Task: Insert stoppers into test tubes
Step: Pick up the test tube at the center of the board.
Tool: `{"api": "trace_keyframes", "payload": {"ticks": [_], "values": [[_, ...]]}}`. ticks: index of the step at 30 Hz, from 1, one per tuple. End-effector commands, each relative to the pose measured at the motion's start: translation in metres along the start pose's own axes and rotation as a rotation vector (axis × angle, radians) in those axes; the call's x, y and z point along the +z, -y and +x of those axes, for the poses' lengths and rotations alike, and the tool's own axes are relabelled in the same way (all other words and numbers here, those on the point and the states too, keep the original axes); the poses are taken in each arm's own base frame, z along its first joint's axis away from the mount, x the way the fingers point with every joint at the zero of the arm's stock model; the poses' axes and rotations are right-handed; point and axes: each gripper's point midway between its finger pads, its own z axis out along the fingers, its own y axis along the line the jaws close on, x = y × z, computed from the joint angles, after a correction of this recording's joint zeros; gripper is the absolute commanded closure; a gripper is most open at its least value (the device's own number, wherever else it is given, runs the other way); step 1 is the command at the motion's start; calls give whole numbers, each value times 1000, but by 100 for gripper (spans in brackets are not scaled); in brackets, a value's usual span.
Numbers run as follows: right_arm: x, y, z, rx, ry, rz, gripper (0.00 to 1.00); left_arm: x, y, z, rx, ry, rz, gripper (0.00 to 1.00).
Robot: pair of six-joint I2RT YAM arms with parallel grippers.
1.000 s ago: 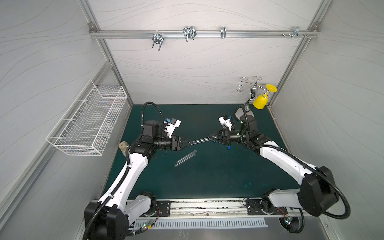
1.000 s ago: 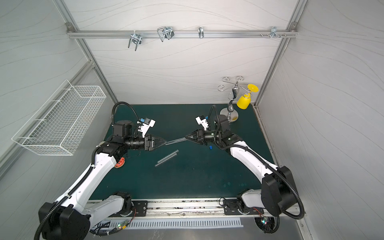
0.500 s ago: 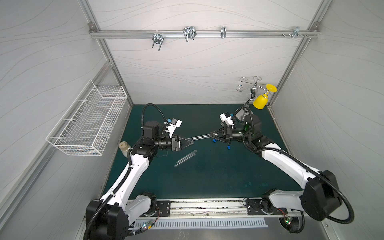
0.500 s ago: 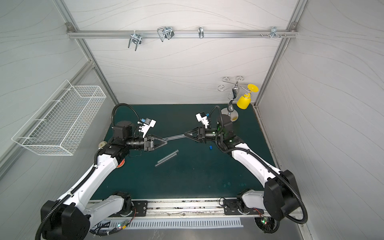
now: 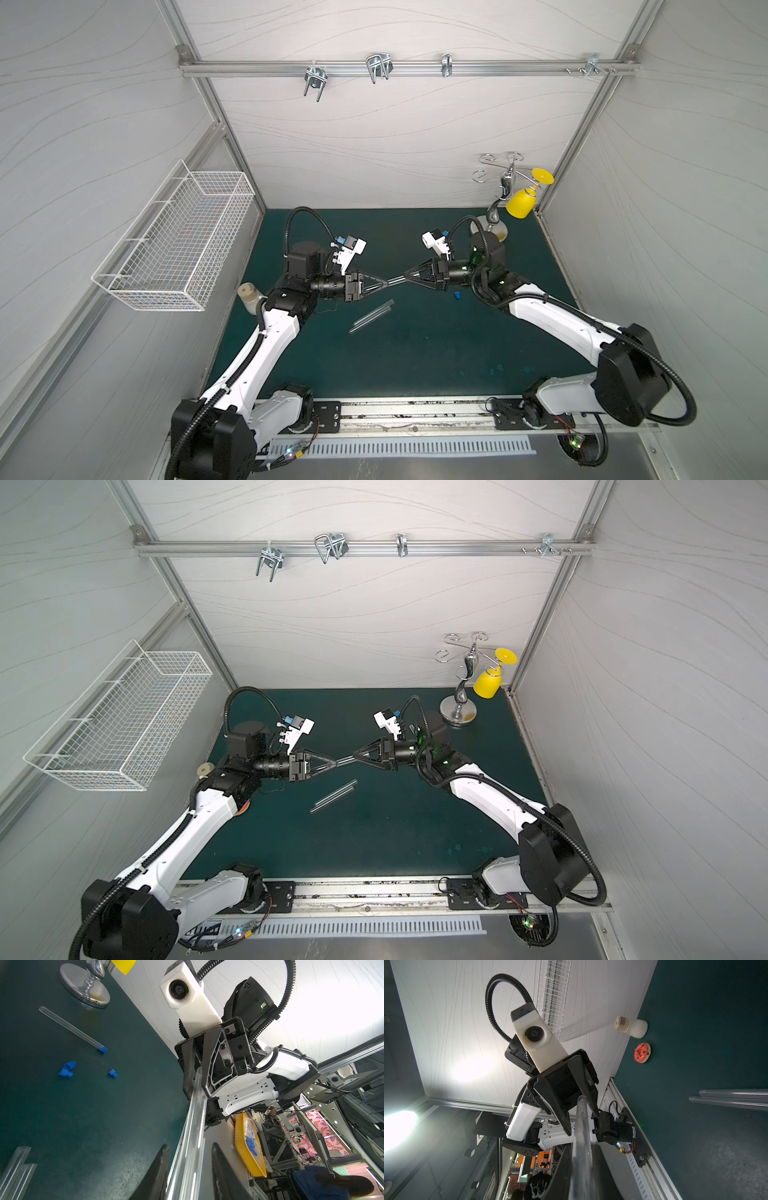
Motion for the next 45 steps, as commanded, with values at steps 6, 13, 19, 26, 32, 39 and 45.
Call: {"api": "trace_keyframes", "payload": {"ticks": [6, 13, 19, 26, 32, 39, 45], "values": [[8, -11, -7, -28, 9, -26, 100, 1, 5, -4, 41, 10, 14, 75], [14, -11, -6, -27, 0, -29, 100, 2, 4, -4, 38, 9, 13, 78], [18, -10, -5, -25, -6, -30, 100, 3, 3, -2, 39, 7, 11, 79], [20, -10, -5, -25, -6, -32, 100, 3, 2, -2, 37, 8, 6, 78], [17, -9, -8, -22, 15, -24, 100, 2, 3, -1, 37, 7, 9, 73], [9, -7, -15, -10, 59, -21, 100, 3, 2, 2, 38, 1, 12, 57], [6, -8, -18, -6, 78, -23, 100, 4, 1, 2, 31, 0, 9, 60]]}}
